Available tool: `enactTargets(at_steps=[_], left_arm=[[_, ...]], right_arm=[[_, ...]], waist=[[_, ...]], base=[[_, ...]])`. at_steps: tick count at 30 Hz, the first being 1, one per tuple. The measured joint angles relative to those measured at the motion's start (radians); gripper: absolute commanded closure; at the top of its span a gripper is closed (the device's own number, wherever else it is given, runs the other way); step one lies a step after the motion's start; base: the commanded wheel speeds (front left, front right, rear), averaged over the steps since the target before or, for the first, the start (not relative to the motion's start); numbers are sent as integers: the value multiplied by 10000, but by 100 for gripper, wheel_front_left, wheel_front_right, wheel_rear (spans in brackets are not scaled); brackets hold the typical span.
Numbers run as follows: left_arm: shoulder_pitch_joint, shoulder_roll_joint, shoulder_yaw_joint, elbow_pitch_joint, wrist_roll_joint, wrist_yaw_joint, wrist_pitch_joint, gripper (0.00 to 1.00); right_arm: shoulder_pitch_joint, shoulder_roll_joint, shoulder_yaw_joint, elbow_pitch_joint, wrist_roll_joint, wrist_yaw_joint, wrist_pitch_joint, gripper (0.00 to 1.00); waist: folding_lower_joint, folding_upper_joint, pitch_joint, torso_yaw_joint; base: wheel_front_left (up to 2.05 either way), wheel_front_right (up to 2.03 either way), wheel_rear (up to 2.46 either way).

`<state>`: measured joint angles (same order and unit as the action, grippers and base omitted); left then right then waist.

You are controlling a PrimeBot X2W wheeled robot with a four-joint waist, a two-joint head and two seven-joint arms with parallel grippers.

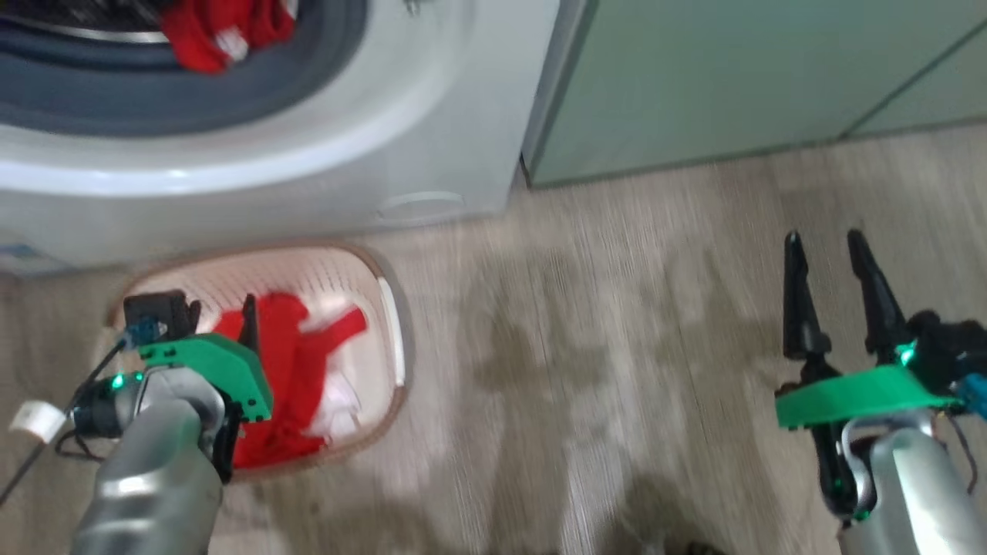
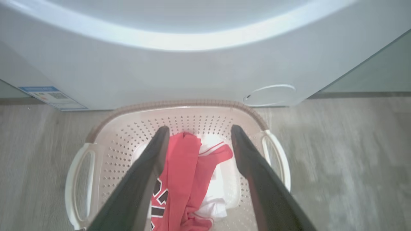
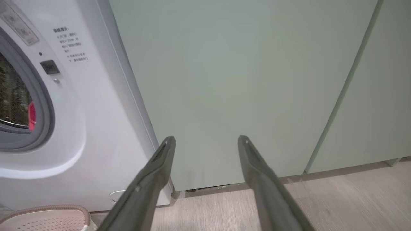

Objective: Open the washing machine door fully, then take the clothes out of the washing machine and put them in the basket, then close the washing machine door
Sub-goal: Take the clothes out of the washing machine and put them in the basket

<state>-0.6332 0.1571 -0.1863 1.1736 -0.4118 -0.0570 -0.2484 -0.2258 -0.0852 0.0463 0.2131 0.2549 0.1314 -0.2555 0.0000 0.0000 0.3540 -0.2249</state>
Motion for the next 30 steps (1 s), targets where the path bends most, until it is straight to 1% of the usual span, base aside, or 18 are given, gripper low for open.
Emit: enactTargets(at_steps=[3, 4, 11, 17, 23, 25, 30], left_arm=[[614, 0, 343, -934, 86, -58, -25, 0], [614, 0, 343, -934, 86, -58, -25, 0], [2250, -27, 1476, -2788, 357, -362, -25, 0], [3676, -81, 2451, -4694, 809, -497, -29, 0], [4888, -351, 2798, -6284, 1375, -587, -31, 0], [5266, -451, 2940, -6648, 1425, -667, -31, 0], [6001, -604, 3421, -7252, 1503, -667, -36, 0]], right_arm=[[264, -48, 46, 65, 0, 0, 0, 0], [264, -48, 46, 65, 0, 0, 0, 0], [1031, -96, 81, 255, 4, 0, 0, 0], [1702, -92, 13, 301, 13, 0, 0, 0], [1848, -50, -222, 169, 13, 0, 0, 0], [2057, -19, -267, 146, 13, 0, 0, 0], [2378, 59, -391, 144, 13, 0, 0, 0]], waist=[[0, 0, -662, 140], [0, 0, -662, 140], [0, 0, -2158, 532], [0, 0, -3237, 887], [0, 0, -3832, 1173], [-1, 0, -3966, 1228], [-1, 0, -4114, 1276]], base=[[0, 0, 0], [0, 0, 0], [0, 0, 0], [0, 0, 0], [0, 0, 0], [0, 0, 0], [0, 0, 0]])
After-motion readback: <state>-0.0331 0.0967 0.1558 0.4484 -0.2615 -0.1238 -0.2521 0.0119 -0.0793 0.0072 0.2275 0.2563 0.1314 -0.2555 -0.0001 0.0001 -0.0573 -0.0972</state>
